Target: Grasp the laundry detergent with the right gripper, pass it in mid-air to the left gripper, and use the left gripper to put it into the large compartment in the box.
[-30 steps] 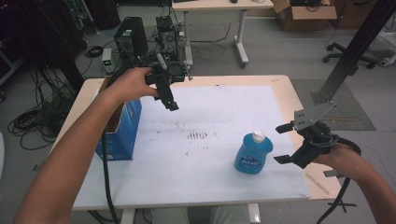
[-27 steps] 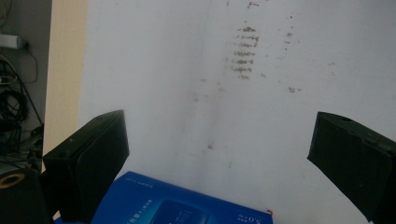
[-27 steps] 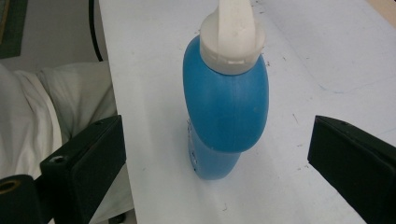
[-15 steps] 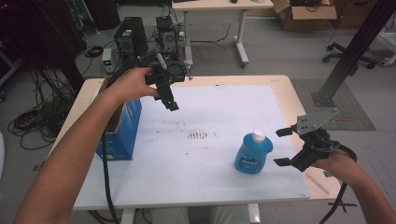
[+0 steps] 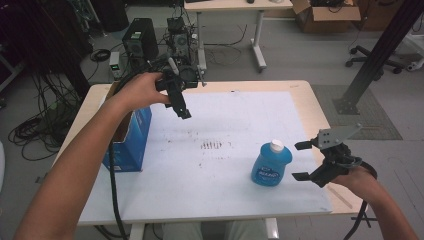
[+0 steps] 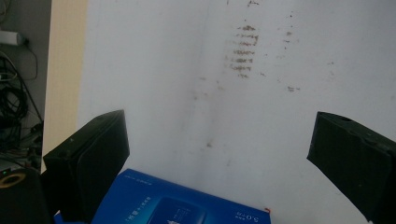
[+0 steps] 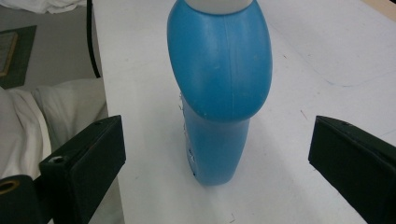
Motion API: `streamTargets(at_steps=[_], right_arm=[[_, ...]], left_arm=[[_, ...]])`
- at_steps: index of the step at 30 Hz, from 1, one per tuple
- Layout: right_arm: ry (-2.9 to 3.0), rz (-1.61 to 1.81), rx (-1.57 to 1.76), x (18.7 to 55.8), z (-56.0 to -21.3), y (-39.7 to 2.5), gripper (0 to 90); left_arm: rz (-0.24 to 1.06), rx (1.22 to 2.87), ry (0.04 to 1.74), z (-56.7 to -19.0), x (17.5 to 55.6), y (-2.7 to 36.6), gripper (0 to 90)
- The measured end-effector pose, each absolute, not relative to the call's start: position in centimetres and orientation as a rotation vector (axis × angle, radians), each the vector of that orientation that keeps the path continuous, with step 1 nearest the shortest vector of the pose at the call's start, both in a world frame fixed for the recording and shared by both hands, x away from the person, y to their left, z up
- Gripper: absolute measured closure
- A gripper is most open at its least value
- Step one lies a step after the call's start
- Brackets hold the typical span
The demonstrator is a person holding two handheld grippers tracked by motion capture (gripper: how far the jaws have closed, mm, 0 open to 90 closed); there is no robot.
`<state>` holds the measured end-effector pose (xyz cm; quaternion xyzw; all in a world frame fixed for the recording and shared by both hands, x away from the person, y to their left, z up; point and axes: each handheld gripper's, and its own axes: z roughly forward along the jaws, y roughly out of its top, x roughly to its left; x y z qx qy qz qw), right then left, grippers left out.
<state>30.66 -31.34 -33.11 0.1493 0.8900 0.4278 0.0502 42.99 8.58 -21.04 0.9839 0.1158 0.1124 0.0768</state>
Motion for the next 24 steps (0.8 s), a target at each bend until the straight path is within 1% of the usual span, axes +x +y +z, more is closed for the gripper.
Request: streamTargets(at_steps=[24], right_arm=[[2.65,1.418,0.481,30.8,-36.2,-31.9,3.4]], left_arm=[[0.334,2.951,0.357,-21.0,43.0,8.7,5.6]])
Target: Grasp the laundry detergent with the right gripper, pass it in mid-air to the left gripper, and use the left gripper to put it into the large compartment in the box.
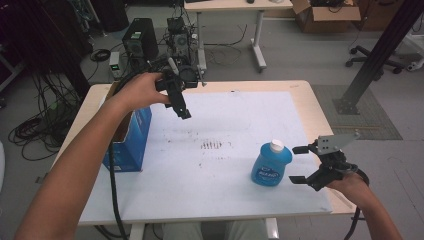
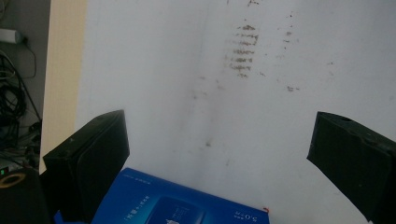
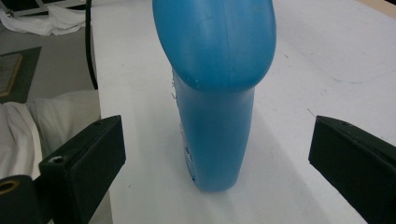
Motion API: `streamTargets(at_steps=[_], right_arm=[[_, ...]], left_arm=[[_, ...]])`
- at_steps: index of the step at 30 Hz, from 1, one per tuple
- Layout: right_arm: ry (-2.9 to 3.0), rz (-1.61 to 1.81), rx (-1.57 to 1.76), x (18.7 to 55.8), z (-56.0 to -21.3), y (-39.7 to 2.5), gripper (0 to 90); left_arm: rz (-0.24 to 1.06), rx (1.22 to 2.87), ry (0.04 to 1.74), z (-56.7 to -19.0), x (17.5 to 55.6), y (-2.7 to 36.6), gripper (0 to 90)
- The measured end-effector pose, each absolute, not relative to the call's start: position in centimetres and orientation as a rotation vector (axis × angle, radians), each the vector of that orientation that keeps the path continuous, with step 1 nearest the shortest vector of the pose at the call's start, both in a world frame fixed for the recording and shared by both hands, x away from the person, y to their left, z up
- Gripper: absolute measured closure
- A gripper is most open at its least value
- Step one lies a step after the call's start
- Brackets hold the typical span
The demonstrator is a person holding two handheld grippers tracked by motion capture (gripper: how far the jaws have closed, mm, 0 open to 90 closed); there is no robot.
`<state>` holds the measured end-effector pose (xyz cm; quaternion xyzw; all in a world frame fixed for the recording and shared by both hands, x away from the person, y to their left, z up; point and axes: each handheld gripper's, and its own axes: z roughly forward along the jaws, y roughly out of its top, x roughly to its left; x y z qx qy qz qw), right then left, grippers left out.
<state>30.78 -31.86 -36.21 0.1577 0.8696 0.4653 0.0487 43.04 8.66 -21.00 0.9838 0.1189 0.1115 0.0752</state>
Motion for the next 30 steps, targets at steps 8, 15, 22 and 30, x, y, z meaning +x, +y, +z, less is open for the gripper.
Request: streamTargets(at_steps=[8,15,22,30], right_arm=[[2.649,1.43,0.492,31.1,-36.9,-31.7,3.4],[2.64,1.445,0.49,31.3,-37.5,-31.5,3.5],[2.648,1.446,0.476,31.6,-37.8,-30.6,3.5],[2.653,1.449,0.472,31.9,-38.3,-30.1,3.6]], left_arm=[[0.332,2.954,0.355,-21.2,43.1,8.6,5.5],[0.321,2.955,0.358,-21.4,43.1,8.6,5.7],[0.323,2.95,0.361,-21.3,43.1,8.5,5.7],[0.325,2.954,0.36,-21.3,43.1,8.6,5.7]])
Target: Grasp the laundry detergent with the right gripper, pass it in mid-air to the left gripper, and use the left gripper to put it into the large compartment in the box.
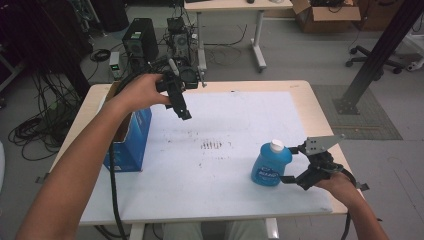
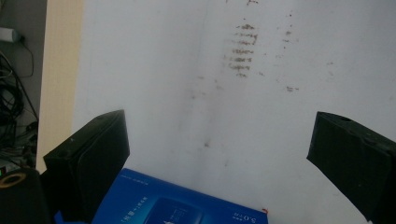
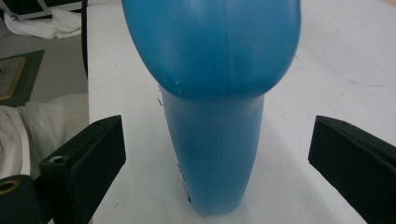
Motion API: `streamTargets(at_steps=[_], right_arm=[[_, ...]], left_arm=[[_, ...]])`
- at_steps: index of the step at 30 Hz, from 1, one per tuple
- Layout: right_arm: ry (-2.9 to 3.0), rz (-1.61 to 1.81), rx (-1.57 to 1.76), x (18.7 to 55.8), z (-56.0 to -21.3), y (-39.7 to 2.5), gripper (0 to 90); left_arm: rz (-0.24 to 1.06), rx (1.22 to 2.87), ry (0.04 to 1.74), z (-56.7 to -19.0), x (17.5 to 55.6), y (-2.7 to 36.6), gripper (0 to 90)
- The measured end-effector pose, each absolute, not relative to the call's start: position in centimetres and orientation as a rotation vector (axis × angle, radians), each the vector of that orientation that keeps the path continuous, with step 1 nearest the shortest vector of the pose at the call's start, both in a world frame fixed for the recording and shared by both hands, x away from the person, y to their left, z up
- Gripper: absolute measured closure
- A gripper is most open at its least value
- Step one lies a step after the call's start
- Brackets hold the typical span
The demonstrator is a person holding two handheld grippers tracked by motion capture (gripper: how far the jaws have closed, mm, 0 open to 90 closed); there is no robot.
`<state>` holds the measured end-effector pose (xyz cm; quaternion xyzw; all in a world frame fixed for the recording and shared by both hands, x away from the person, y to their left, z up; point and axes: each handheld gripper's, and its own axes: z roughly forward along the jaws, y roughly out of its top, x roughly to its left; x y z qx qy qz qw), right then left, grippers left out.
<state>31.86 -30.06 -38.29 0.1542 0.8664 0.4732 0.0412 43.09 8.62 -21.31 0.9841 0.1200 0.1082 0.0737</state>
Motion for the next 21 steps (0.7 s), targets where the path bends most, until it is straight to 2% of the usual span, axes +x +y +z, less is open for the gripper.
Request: streamTargets(at_steps=[21], right_arm=[[2.634,1.492,0.454,32.3,-39.3,-28.4,4.2]], left_arm=[[0.328,2.946,0.371,-21.3,43.0,8.6,5.7]])
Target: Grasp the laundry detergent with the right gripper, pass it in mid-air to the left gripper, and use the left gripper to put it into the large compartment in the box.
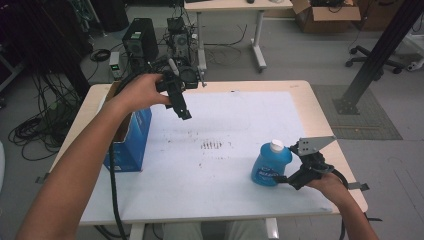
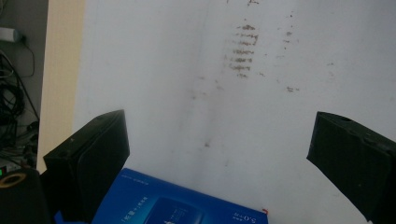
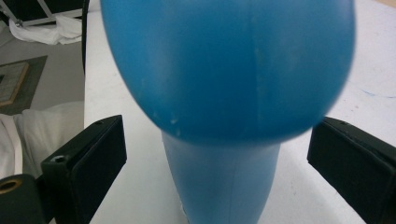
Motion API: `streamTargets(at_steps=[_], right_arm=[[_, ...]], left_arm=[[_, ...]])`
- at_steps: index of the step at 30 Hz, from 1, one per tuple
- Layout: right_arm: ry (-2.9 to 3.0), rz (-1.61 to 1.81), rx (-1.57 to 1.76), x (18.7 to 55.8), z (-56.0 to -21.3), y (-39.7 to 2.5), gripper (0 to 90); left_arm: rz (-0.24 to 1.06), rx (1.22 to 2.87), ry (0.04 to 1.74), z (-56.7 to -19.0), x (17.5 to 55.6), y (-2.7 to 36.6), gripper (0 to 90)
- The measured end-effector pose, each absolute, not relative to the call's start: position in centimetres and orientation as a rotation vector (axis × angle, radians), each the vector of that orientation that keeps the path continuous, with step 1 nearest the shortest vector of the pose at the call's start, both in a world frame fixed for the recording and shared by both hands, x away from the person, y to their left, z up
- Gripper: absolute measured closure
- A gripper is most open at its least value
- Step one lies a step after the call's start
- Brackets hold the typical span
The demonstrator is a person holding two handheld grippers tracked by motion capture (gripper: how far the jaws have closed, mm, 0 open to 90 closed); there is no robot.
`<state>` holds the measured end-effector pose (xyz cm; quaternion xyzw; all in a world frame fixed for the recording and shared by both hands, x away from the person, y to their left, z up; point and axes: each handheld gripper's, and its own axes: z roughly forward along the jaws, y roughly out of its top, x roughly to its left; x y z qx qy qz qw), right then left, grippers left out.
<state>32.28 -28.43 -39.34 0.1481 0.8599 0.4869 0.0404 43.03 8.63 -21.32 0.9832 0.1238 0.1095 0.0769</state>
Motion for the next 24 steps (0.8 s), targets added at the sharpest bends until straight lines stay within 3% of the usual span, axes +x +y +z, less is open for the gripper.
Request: streamTargets(at_steps=[24], right_arm=[[2.583,1.567,0.425,32.3,-40.5,-27.6,10.5]], left_arm=[[0.333,2.944,0.371,-21.4,43.0,8.8,5.7]])
